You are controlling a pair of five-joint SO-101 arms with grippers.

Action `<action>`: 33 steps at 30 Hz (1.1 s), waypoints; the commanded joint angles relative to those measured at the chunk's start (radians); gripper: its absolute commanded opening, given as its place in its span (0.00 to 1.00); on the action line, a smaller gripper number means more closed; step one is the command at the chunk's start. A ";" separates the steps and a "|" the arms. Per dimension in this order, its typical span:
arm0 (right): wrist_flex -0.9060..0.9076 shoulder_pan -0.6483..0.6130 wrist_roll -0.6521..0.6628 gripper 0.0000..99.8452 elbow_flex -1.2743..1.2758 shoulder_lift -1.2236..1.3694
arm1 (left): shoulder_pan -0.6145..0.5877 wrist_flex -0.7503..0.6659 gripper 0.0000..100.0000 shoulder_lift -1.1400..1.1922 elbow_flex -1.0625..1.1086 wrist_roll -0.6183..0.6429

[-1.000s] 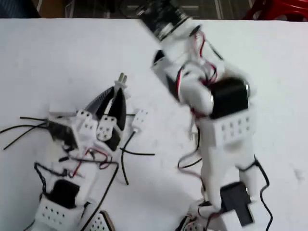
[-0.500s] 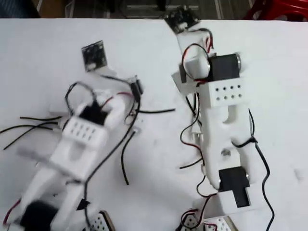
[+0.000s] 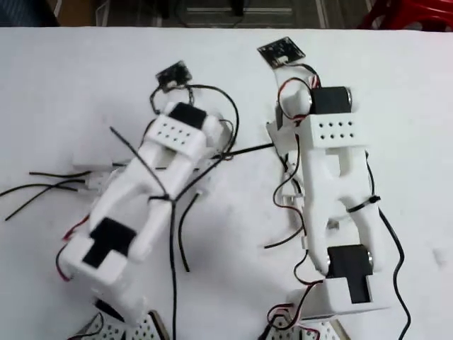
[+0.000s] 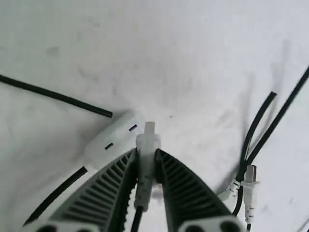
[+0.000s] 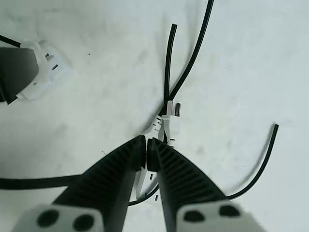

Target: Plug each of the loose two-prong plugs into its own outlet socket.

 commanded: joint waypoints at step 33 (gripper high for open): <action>-0.077 0.005 0.000 0.02 0.080 -0.007 | 0.007 0.210 0.02 0.186 -0.298 0.267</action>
